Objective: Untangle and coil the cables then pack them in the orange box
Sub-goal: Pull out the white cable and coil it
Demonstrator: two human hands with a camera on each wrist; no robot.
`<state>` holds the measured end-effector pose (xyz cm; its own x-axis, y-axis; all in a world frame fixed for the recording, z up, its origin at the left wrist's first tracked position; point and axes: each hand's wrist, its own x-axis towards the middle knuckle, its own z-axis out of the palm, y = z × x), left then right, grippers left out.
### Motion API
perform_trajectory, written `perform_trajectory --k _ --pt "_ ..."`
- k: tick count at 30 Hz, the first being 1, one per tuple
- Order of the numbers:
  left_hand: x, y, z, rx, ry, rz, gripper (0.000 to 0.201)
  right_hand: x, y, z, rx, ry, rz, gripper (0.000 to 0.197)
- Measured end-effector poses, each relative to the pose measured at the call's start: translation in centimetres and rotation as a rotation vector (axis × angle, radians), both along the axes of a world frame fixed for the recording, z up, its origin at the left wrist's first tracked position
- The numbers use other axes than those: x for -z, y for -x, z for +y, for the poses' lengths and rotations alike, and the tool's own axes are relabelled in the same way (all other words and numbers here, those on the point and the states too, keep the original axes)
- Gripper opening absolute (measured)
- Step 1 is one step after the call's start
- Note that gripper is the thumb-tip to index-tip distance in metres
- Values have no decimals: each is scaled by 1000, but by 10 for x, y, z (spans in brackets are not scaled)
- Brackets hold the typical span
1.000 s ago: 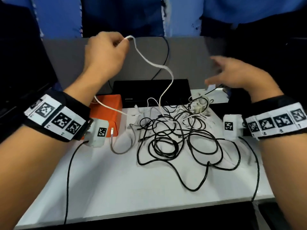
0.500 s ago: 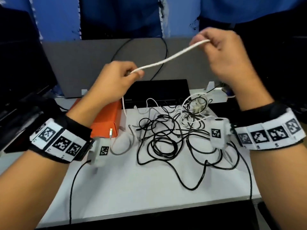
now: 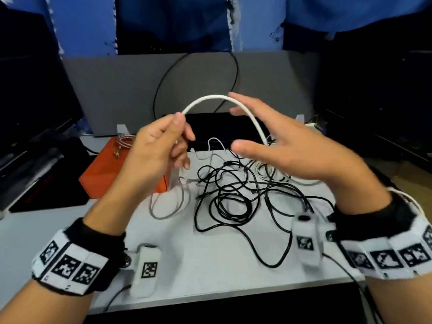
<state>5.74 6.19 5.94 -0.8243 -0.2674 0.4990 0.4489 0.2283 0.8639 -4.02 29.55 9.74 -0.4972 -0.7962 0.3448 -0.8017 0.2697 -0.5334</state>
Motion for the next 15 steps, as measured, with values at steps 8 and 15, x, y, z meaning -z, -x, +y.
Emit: perform_trajectory --k 8,15 --pt "-10 -15 -2 -39 101 72 39 -10 -41 -16 -172 637 -385 46" --pt "-3 -14 -9 189 117 -49 30 -10 7 4 326 560 -54 39"
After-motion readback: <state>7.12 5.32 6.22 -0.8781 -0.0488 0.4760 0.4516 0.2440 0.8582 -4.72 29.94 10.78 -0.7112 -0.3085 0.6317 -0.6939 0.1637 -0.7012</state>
